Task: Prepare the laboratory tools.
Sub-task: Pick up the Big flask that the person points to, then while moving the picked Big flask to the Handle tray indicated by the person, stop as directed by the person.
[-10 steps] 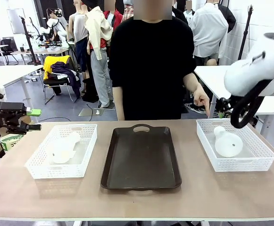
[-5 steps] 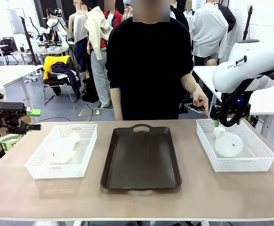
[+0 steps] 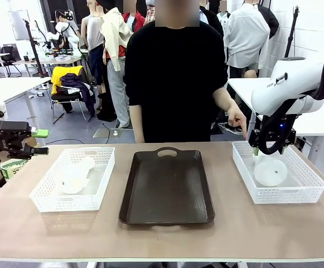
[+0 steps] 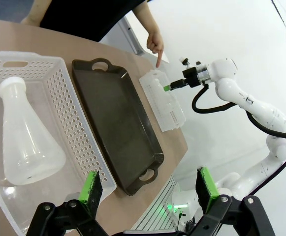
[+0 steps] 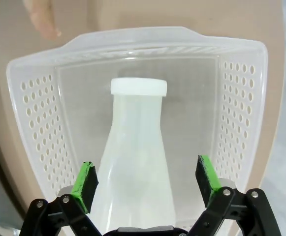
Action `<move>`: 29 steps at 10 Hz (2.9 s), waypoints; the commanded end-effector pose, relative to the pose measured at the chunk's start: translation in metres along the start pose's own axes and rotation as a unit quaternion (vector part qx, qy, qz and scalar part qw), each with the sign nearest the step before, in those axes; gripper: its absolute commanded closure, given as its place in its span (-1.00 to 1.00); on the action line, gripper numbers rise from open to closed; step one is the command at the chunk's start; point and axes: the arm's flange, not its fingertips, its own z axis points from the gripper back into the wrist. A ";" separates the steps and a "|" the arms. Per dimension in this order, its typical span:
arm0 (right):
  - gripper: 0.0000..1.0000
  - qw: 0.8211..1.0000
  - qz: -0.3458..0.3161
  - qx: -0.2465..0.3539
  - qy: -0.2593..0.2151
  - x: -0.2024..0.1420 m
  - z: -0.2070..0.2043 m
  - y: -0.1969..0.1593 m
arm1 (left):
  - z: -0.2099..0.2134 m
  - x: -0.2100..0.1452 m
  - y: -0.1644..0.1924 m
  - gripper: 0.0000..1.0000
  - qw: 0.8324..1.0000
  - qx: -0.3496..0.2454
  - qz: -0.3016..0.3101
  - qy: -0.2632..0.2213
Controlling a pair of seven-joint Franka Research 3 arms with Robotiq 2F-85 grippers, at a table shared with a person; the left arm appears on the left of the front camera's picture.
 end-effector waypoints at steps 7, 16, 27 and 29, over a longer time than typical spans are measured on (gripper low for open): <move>-1.00 0.995 -0.087 -0.031 -0.039 0.027 -0.025 0.014 | 0.002 0.000 0.000 -1.00 1.000 -0.006 -0.002 -0.002; 0.13 0.997 -0.082 -0.003 -0.006 0.029 -0.043 0.008 | 0.002 0.000 0.000 -1.00 1.000 -0.006 -0.002 -0.002; 1.00 0.996 -0.085 -0.015 -0.006 0.024 -0.042 0.008 | 0.002 0.000 0.000 -1.00 1.000 -0.006 -0.002 -0.002; 1.00 0.996 -0.085 -0.015 -0.006 0.024 -0.042 0.008 | 0.002 0.000 0.000 -1.00 1.000 -0.006 -0.002 -0.002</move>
